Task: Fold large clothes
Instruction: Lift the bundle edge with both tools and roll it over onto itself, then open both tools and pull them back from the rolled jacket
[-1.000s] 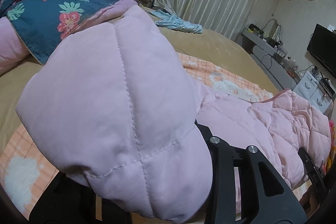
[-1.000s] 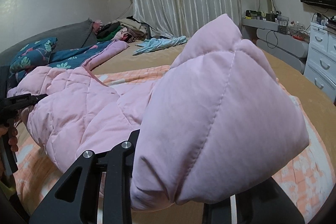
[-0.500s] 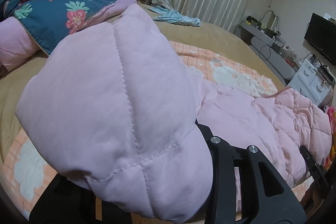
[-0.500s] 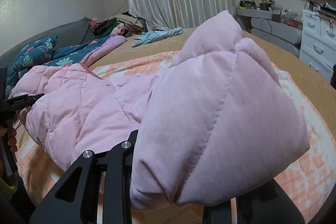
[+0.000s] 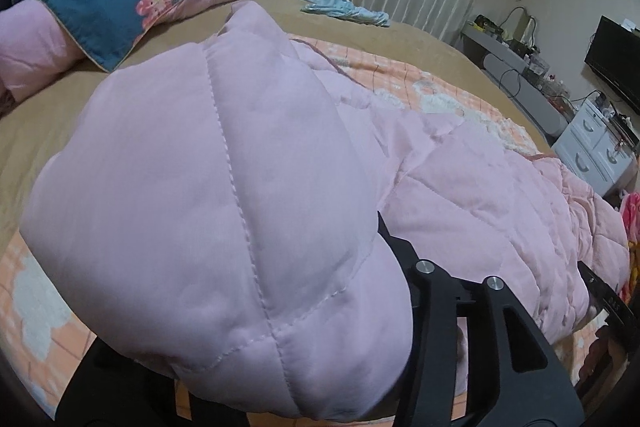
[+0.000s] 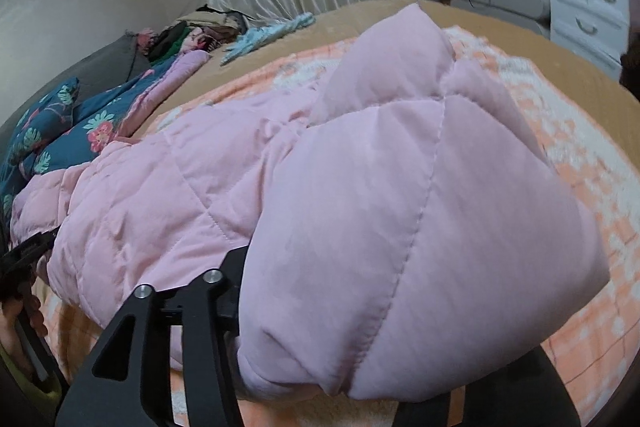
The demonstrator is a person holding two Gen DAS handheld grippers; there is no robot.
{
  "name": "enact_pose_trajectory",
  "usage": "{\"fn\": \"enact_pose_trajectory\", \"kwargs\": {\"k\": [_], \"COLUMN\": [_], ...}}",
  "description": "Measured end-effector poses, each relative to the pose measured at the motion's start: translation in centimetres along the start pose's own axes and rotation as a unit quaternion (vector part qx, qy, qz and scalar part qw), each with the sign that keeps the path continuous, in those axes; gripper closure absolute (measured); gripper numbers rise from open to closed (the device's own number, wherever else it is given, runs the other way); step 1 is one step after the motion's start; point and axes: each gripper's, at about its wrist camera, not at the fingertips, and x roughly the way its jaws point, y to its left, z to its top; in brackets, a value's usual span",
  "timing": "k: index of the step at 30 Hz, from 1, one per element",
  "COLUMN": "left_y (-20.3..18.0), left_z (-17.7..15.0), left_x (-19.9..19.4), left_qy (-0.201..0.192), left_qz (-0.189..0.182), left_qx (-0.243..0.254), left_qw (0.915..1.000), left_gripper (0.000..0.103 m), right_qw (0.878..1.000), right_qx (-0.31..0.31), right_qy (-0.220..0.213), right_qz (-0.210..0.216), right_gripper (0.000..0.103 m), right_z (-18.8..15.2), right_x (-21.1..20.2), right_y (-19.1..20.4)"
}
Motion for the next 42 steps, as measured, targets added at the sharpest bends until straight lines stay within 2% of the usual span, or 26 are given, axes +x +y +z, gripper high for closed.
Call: {"fn": "enact_pose_trajectory", "kwargs": {"k": [4,9,14,16,17,19,22,30,37,42], "left_y": [0.7,1.1,1.5,1.5,1.4,1.3,0.9,-0.2,-2.0,-3.4], "left_z": [-0.6,-1.1,-1.3,-1.4,-1.5,-1.8,-2.2,-2.8,-2.5,-3.0], "left_x": [0.2,-0.1,-1.0,-1.6,-1.9,-2.6,-4.0,-8.1,-12.0,-13.7], "left_qy": [0.01,0.018,0.028,0.032,0.033,0.038,0.037,0.016,-0.023,-0.037], "left_qz": [-0.008,-0.012,-0.008,-0.007,-0.007,0.001,0.015,0.011,-0.009,-0.021], "left_qx": [-0.011,-0.016,-0.014,-0.011,-0.009,0.001,0.022,0.05,0.07,0.083], "left_qw": [0.9999,0.9996,0.9995,0.9994,0.9994,0.9993,0.999,0.9986,0.9972,0.9956], "left_gripper": [0.056,0.049,0.036,0.032,0.03,0.017,0.009,0.009,0.009,0.009], "right_qw": [1.0,0.998,0.998,0.998,0.998,0.997,0.997,0.998,0.996,0.994], "right_qx": [0.022,0.053,0.053,0.051,0.049,0.046,0.039,-0.01,-0.054,-0.079], "right_qy": [0.013,0.029,0.034,0.034,0.034,0.034,0.024,-0.014,-0.05,-0.063], "right_qz": [0.0,-0.006,-0.025,-0.033,-0.037,-0.047,-0.06,-0.068,-0.048,-0.039], "right_gripper": [0.043,0.026,0.011,0.008,0.007,0.006,0.005,0.004,0.004,0.004], "right_z": [-0.2,-0.8,-1.5,-1.8,-2.0,-2.4,-3.0,-3.4,-3.0,-3.3], "right_x": [0.5,0.5,-0.8,-1.5,-1.9,-2.9,-4.9,-9.8,-13.4,-15.4], "right_y": [-0.5,-1.4,-1.2,-1.1,-1.0,-0.8,-0.7,1.3,4.5,6.9]}}
